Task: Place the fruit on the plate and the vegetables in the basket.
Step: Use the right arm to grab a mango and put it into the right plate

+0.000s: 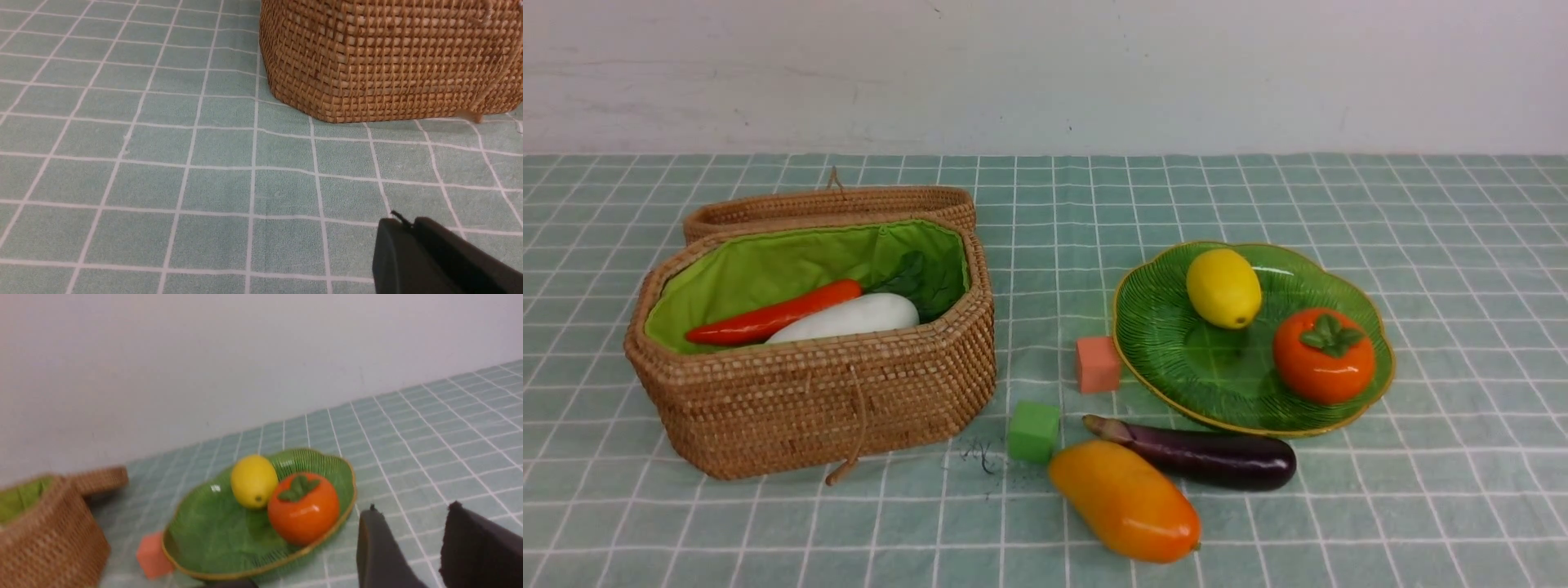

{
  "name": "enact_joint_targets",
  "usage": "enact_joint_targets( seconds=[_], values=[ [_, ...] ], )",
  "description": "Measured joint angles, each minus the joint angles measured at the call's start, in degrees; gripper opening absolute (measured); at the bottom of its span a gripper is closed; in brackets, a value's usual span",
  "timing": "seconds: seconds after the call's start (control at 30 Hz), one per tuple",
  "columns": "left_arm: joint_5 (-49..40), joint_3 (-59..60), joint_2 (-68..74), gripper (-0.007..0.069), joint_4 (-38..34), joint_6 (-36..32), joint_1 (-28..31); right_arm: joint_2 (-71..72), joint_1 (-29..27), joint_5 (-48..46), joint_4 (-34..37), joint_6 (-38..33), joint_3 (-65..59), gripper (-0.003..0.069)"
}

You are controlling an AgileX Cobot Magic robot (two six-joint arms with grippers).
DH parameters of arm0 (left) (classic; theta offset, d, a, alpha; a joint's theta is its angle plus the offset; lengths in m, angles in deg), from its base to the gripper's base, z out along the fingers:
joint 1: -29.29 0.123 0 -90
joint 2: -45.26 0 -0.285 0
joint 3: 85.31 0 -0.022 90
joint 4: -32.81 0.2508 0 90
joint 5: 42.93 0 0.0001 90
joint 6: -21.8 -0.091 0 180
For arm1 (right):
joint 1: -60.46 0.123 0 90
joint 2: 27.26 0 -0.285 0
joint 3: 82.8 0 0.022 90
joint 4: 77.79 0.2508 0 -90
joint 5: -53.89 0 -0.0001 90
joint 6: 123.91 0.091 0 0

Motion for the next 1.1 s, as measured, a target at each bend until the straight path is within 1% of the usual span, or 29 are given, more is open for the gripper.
enact_joint_targets(
  seconds=[0.03,0.07,0.1,0.13,0.2,0.33,0.43,0.6,0.63,0.67,0.7,0.77,0.83,0.93,1.1],
  values=[
    [0.0,0.0,0.0,0.0038,0.0,0.0,0.0,0.0,0.0,2.45,3.65,-0.06,0.0,0.0242],
    [0.0,0.0,0.0,0.0038,0.0,0.0,0.0,0.0,0.0,4.62,5.26,-0.31,0.0,0.0242],
    [0.0,0.0,0.0,0.0038,0.0,0.0,0.0,0.0,0.0,4.62,5.52,-0.39,0.0,0.0242],
    [0.0,0.0,0.0,0.0038,0.0,0.0,0.0,0.0,0.0,6.98,6.59,-0.94,0.0,0.0242],
    [0.0,0.0,0.0,0.0038,0.0,0.0,0.0,0.0,0.0,8.63,7.35,-1.35,0.15,0.0242],
    [0.0,0.0,0.0,0.0039,0.0,0.0,0.0,0.0,0.0,7.24,7.71,-1.35,3.7,0.0242],
    [0.0,0.0,0.0,0.0043,0.0,0.0,0.0,-1.17,0.0,2.95,7.51,-1.51,11.76,0.0242],
    [0.0,0.0,0.0,0.0047,0.0,0.0,0.0,-13.4,0.0,-10.54,3.94,-4.83,27.68,0.0242],
    [0.0,0.0,0.0,0.0047,0.0,0.0,0.0,-13.4,0.0,-10.54,3.75,-5.0,27.68,0.0242],
    [0.0,0.0,0.0,0.0047,0.0,0.0,0.0,-20.09,0.0,-17.66,1.71,-6.52,33.67,0.0242],
    [0.0,0.0,0.0,0.0047,0.0,0.0,0.0,-20.77,0.0,-18.36,1.46,-6.87,34.21,0.0242],
    [0.0,0.0,0.0,0.0047,0.0,0.0,0.0,-28.67,0.0,-25.3,-1.5,-8.59,39.66,0.0242],
    [0.0,0.0,0.0,0.0047,0.0,0.0,0.0,-34.46,0.0,-28.59,-3.65,-10.47,42.29,0.0242],
    [0.0,0.0,0.0,0.0047,0.0,0.0,0.0,-40.52,0.0,-30.14,-4.26,-11.44,43.3,0.0242],
    [0.0,0.0,0.0,0.0047,0.0,0.0,0.0,-48.59,0.78,-31.08,-0.02,-11.68,43.42,0.0242]
  ],
)
